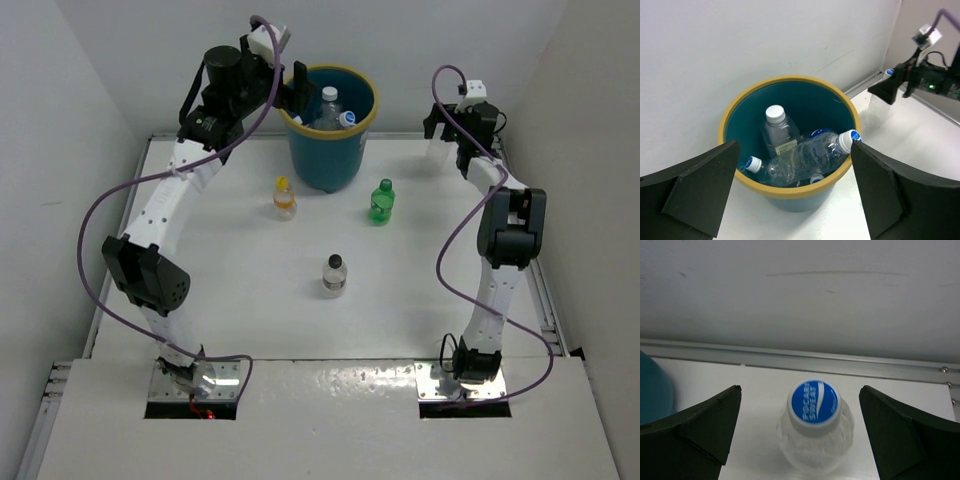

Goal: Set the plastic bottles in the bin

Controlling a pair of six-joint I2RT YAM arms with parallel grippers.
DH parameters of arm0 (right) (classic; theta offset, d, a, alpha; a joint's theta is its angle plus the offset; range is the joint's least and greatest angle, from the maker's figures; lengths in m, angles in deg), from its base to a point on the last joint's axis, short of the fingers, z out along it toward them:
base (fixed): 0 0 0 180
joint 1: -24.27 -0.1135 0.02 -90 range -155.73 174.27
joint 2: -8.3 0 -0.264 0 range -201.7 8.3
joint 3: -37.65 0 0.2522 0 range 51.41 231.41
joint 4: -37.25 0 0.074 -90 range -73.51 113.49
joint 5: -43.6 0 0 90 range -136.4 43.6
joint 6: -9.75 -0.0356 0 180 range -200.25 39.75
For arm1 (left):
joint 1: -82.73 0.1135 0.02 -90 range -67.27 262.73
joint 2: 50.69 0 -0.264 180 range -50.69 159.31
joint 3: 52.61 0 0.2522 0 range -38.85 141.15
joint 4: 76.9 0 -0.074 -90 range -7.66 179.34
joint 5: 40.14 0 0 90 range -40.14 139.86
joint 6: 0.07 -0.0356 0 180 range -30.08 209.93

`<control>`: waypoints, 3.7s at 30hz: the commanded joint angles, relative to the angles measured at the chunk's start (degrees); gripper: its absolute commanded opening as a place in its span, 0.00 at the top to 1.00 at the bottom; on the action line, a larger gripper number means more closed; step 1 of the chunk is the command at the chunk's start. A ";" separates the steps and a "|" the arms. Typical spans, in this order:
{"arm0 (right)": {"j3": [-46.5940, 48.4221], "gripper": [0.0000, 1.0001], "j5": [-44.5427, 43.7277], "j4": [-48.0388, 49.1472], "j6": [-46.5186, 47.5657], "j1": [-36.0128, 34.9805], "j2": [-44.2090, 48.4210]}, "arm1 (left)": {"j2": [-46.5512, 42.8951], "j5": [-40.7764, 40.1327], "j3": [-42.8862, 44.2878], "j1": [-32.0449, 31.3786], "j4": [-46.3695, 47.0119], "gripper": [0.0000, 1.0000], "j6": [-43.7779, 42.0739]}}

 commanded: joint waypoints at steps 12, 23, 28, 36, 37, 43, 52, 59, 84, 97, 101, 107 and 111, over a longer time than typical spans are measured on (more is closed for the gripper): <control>-0.47 0.97 0.07 12.80 -0.12 -0.72 1.71 | -11.04 -2.68 -10.84 5.13 1.26 0.00 0.46; 7.06 1.00 7.46 16.93 -11.90 -9.39 16.95 | -18.86 0.92 -25.60 12.95 5.48 0.00 9.60; 11.47 1.00 6.59 21.14 -9.62 -16.35 15.20 | -22.03 3.56 -31.32 15.33 5.48 0.00 10.83; 18.49 1.00 0.34 23.96 -1.80 -27.26 4.49 | -28.44 5.41 -39.49 16.39 7.15 0.00 12.59; 19.81 0.99 -0.53 23.88 -1.36 -27.70 2.21 | -28.97 5.41 -40.37 16.39 6.63 0.00 11.98; 23.60 0.24 0.95 18.44 -5.04 -28.67 -3.27 | -32.22 12.67 -46.43 16.91 4.96 0.00 6.89; 16.84 0.01 3.68 12.11 -13.65 -26.39 6.83 | -34.42 41.07 -57.15 14.55 -3.81 0.00 -15.42; 10.60 0.01 6.84 3.23 -23.85 -17.53 21.06 | -34.43 40.66 -60.94 -1.25 -15.17 0.00 -36.80; -26.50 0.01 17.04 -11.98 -18.49 5.34 49.74 | -7.54 40.04 -51.98 -15.78 0.29 0.00 -35.93; -29.48 0.01 17.74 -9.35 -12.71 4.82 44.99 | -7.35 42.93 -45.76 -14.38 -3.55 0.80 -31.37; -31.42 0.02 17.31 -7.94 -8.22 2.80 41.91 | -8.76 45.66 -31.97 -7.89 -4.27 0.88 -17.59; -34.05 0.02 15.99 -5.05 -0.66 -1.85 38.13 | -5.25 36.64 -3.49 4.05 2.56 0.98 4.92; -34.76 0.01 15.99 -2.94 2.42 -4.41 34.28 | 2.90 28.45 7.68 7.95 4.95 1.00 12.41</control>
